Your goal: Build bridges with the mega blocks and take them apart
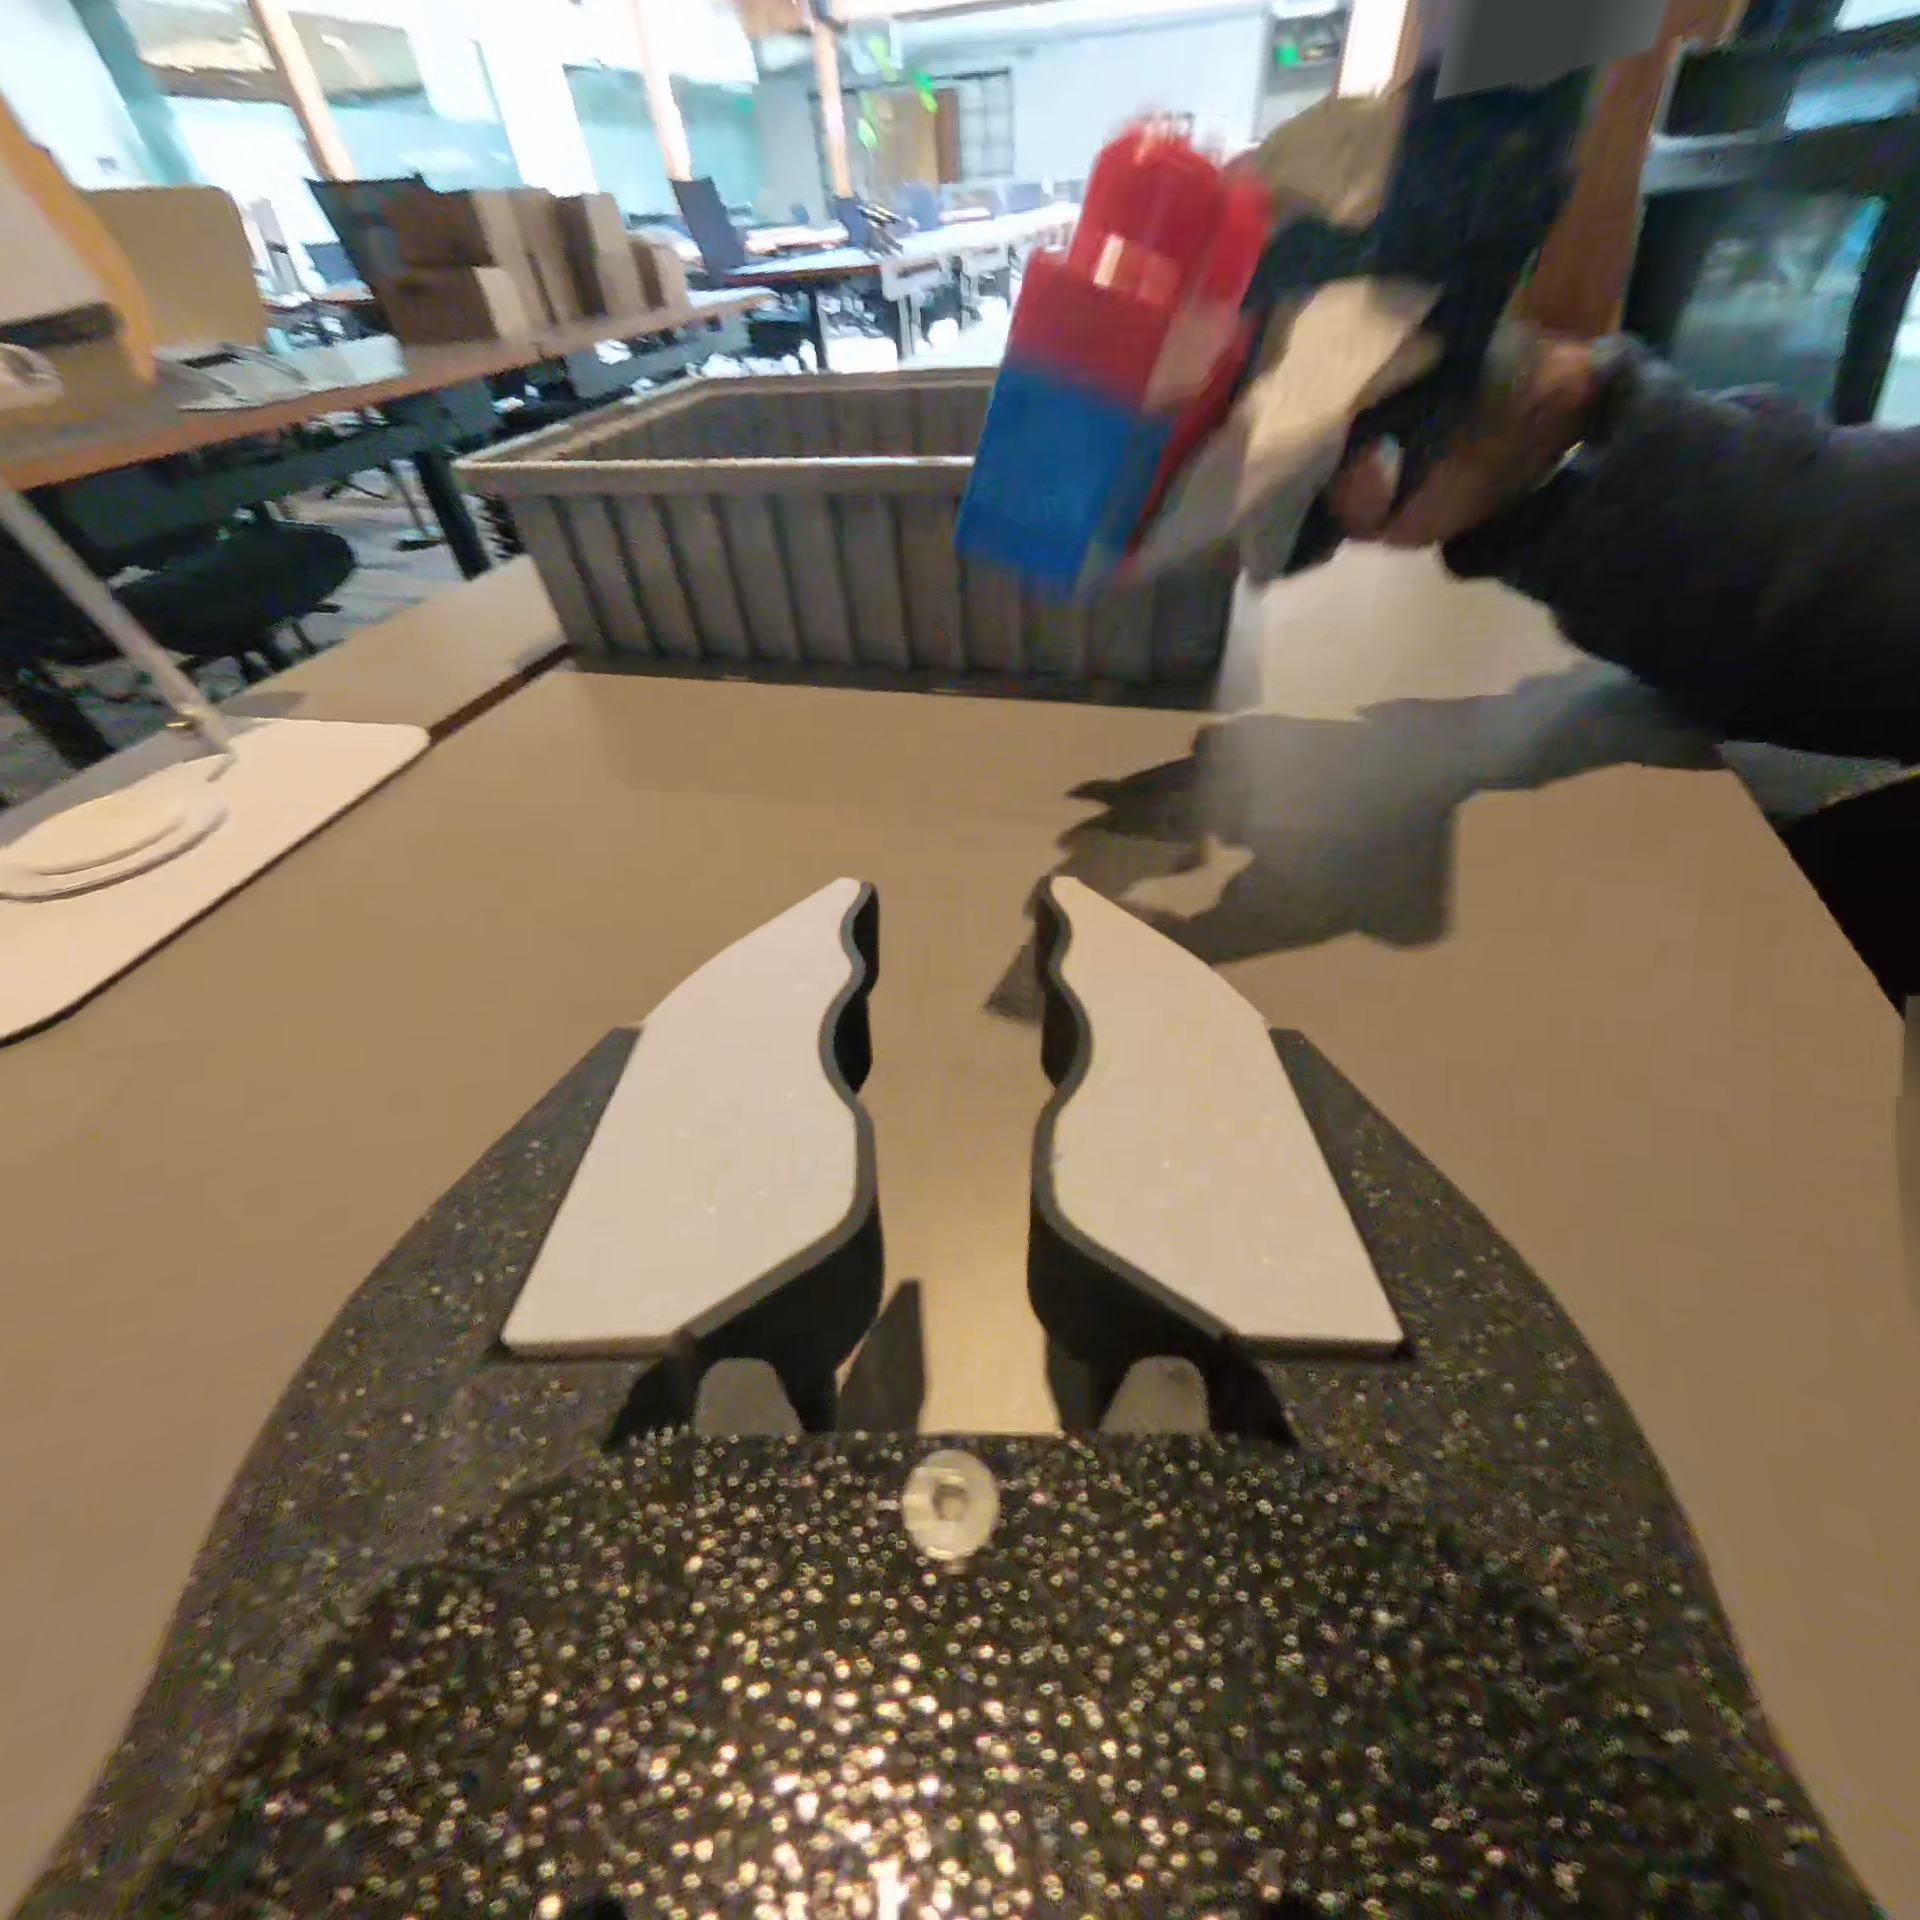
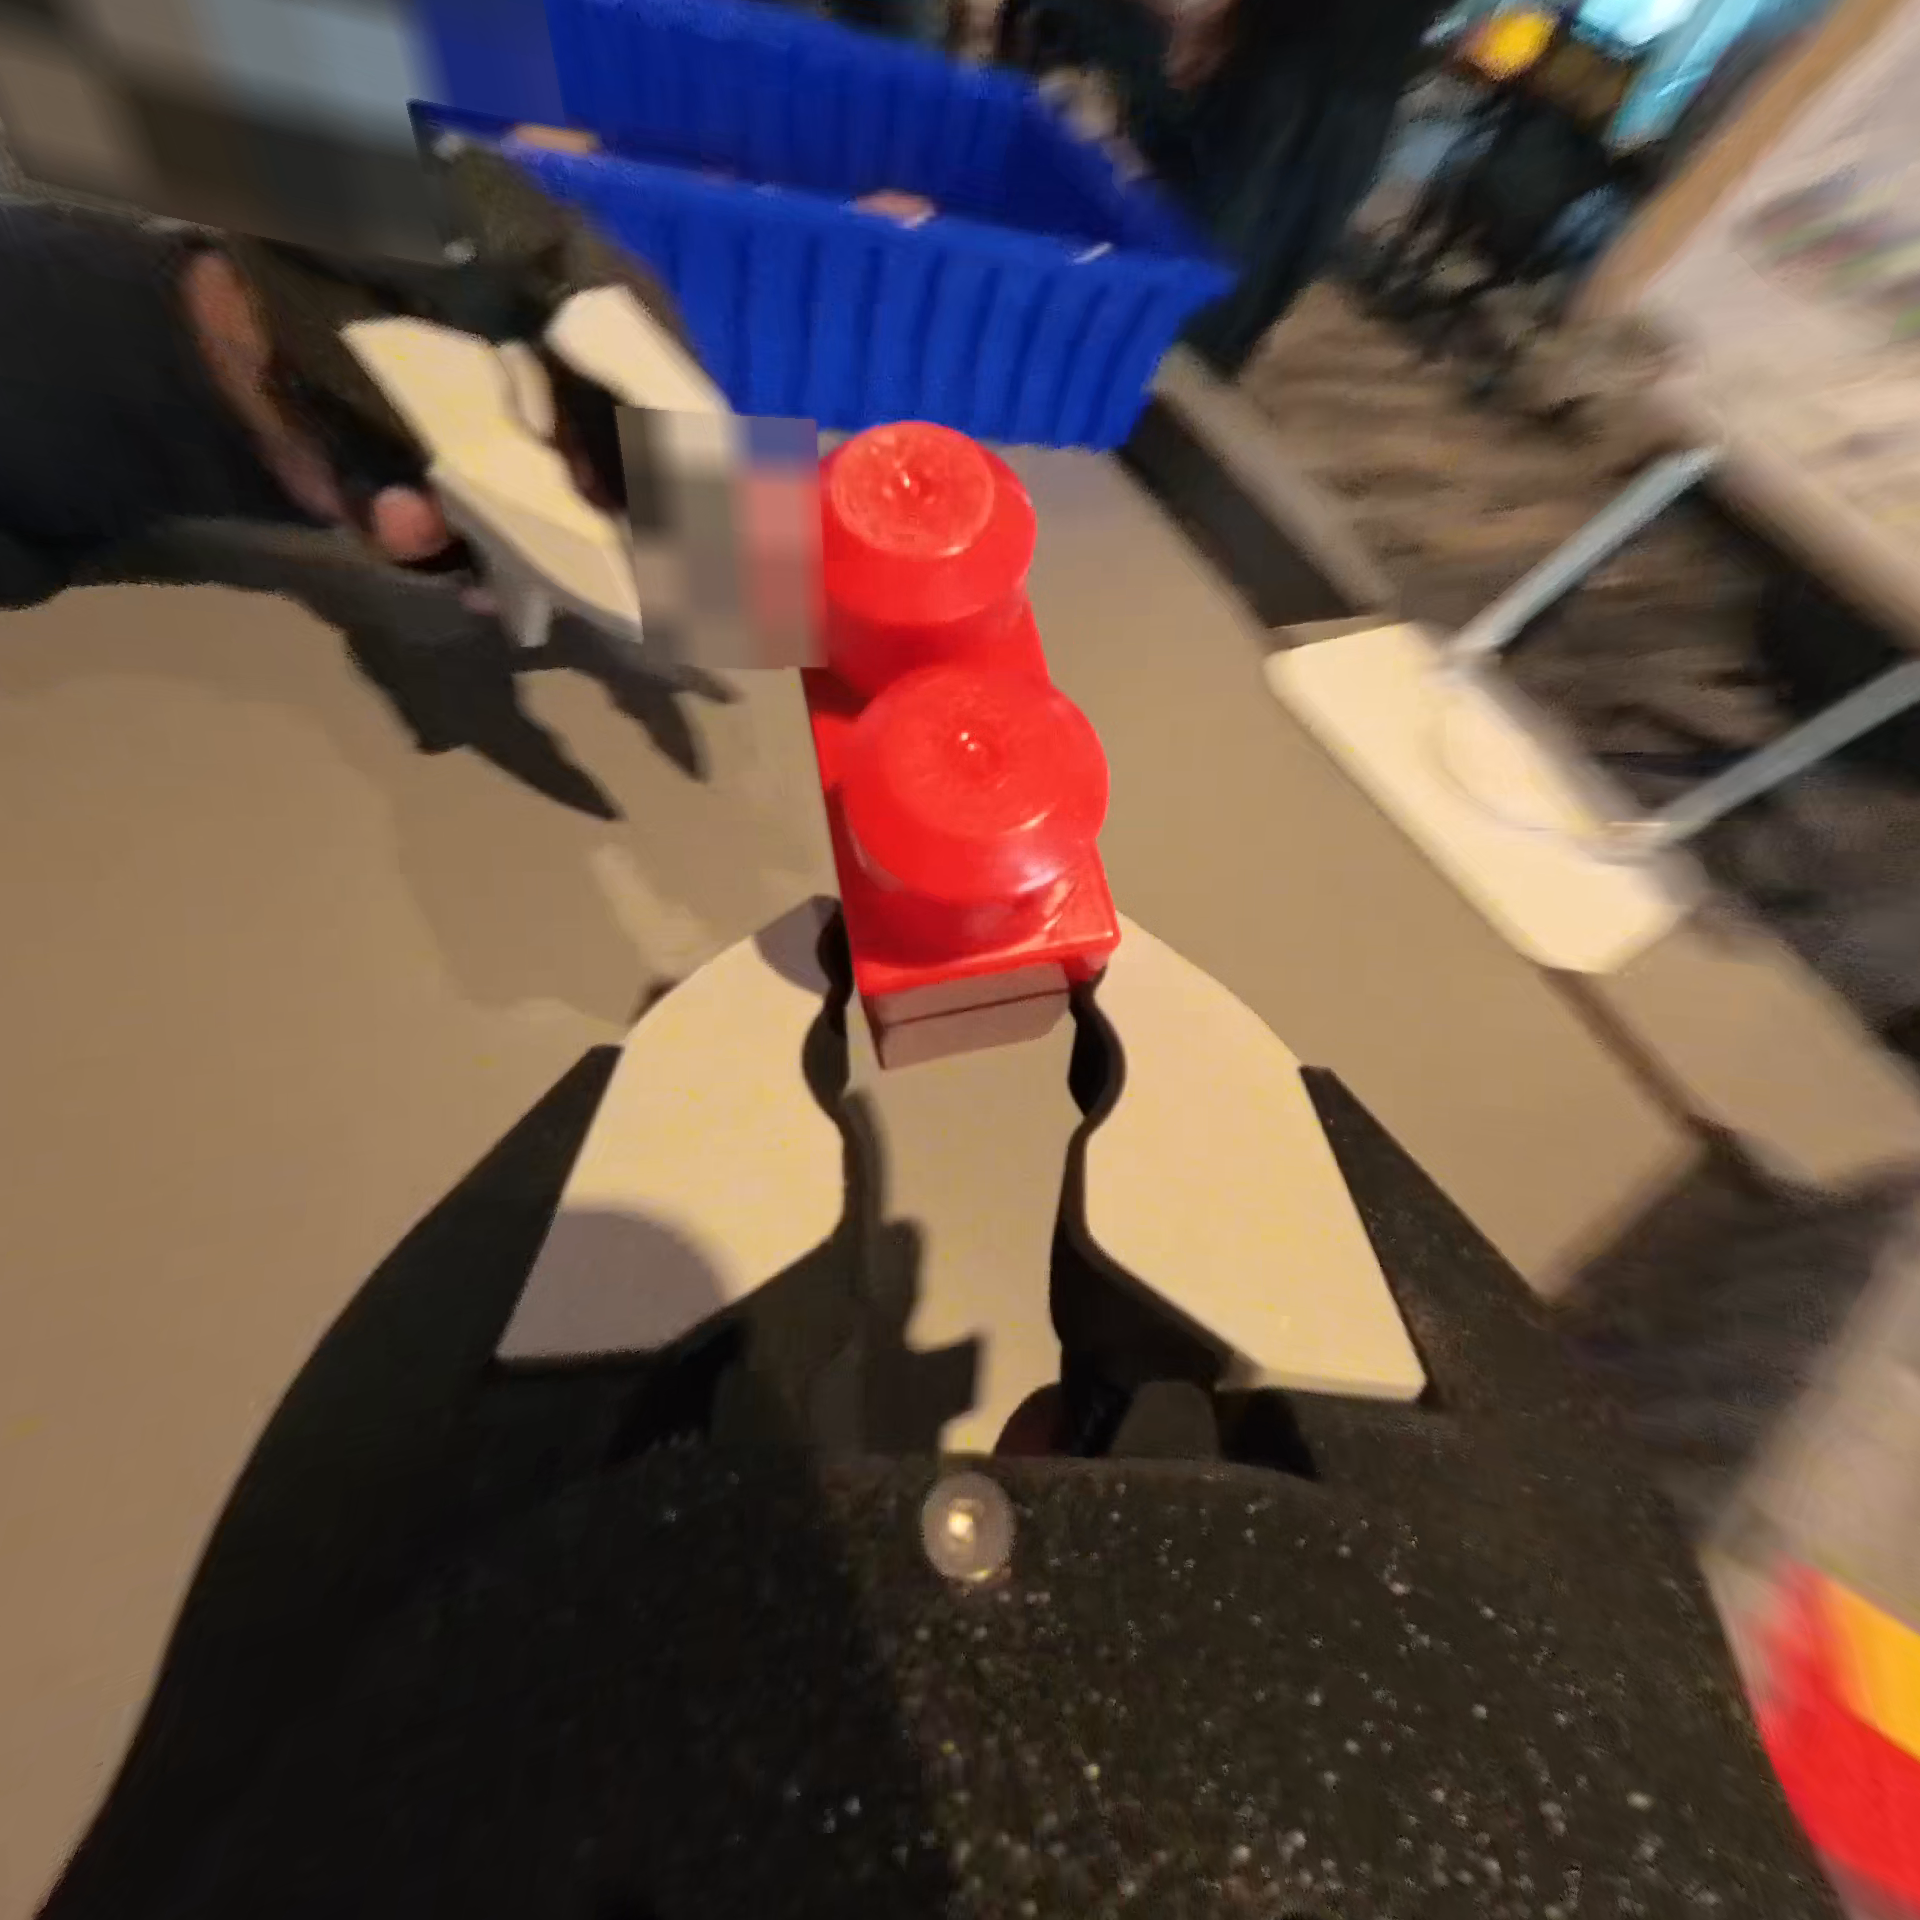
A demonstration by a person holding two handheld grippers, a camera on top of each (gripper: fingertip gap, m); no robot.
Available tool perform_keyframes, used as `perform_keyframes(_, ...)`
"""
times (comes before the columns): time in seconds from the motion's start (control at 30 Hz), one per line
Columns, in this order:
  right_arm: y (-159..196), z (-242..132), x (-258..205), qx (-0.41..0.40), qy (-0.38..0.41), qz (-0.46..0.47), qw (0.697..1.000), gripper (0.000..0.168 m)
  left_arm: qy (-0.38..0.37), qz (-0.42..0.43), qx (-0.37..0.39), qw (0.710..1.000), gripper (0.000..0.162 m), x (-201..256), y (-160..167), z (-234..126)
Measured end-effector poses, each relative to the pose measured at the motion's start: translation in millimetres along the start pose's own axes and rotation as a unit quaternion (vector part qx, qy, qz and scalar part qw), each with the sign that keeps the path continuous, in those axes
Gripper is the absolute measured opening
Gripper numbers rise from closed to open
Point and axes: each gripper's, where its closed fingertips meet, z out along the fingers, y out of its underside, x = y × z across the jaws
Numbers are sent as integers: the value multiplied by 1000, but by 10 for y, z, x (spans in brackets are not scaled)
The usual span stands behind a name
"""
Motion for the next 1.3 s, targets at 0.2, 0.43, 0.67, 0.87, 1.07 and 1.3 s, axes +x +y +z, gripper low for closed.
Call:
perform_keyframes(0.2,603,-1511,1606,-229,263,-69,935,40,-28,15,-20,999,26,-69,35,45)
perform_keyframes(0.43,2285,-2093,2317,-545,223,-70,806,40,-35,78,-63,994,26,35,130,144)
perform_keyframes(0.67,2491,-1962,2260,-564,197,-52,800,39,-55,67,-67,994,26,-73,196,117)
perform_keyframes(0.87,2280,-1994,2268,-536,240,-71,806,57,-56,70,-63,994,26,-70,170,114)
perform_keyframes(1.07,1724,-2032,2224,-479,290,-94,823,59,-56,74,-62,994,26,-59,153,118)
perform_keyframes(1.3,975,-1728,1882,-328,264,-16,907,54,-67,76,-53,993,26,-81,105,105)
